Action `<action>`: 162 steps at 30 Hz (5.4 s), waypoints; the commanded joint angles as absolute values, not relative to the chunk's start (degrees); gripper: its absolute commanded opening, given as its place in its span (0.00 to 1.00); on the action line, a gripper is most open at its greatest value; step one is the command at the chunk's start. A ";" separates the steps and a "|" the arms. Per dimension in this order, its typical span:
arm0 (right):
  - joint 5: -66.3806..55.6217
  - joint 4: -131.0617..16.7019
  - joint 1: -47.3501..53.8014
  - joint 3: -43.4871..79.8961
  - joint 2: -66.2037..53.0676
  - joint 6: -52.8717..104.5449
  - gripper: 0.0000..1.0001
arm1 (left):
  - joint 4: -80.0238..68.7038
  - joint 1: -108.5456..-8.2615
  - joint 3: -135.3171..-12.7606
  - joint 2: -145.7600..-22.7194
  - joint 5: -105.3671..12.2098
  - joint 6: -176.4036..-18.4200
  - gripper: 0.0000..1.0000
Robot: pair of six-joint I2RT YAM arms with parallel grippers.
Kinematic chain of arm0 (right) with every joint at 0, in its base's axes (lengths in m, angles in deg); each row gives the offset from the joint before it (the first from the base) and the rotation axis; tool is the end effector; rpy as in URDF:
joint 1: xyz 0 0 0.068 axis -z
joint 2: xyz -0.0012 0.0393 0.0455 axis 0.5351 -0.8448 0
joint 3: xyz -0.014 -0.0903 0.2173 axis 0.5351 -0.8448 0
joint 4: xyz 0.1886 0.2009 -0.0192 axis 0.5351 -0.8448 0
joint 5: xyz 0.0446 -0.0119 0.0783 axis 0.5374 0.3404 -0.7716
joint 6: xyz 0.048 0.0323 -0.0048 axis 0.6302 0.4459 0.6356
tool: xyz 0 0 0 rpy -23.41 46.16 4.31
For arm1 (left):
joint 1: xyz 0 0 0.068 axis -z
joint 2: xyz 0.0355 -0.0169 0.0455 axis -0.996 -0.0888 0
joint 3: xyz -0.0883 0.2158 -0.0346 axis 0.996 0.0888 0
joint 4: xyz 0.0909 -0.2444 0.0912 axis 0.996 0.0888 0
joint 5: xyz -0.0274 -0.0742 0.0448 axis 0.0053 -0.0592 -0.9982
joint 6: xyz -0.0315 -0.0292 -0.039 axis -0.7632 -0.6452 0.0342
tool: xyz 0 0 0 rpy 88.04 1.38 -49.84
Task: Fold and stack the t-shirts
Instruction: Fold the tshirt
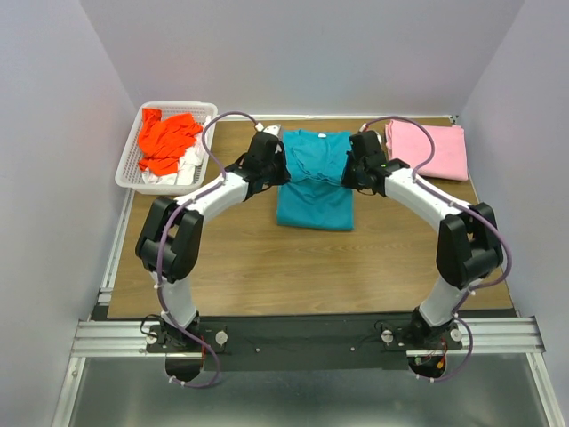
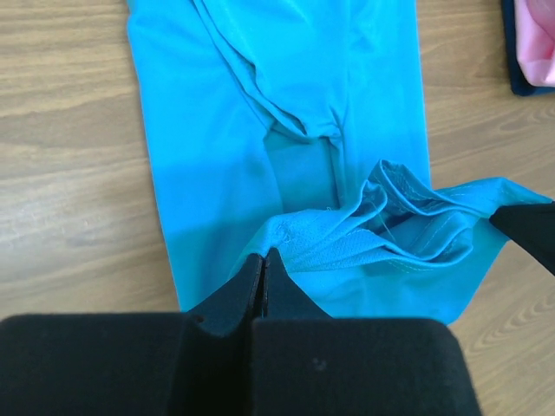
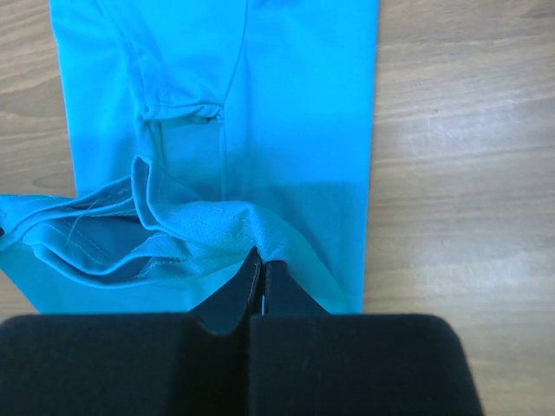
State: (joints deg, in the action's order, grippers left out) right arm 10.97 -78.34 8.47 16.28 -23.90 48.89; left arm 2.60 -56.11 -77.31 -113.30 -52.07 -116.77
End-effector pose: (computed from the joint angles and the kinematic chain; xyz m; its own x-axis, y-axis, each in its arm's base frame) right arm 0.3631 0.1538 0.1987 -0.7265 0.2168 -0.6520 0.0658 0.9665 0.2480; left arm 0.3740 -0.2078 0.1912 -0.6982 -0.2022 -0.6868 0.1827 0.8772 -0.4440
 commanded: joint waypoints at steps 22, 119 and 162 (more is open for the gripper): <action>7.97 -76.98 13.01 29.40 -41.85 48.47 0.19 | 4.79 -60.65 -89.76 -128.71 -46.23 -112.64 0.36; -0.02 -69.06 13.19 -11.20 -9.50 54.09 0.98 | -18.23 -57.04 -46.61 -109.29 -43.24 -120.38 0.11; -9.42 -68.10 11.97 -15.23 -10.42 47.23 0.01 | -17.01 -55.99 -42.31 -101.39 -44.64 -121.07 0.00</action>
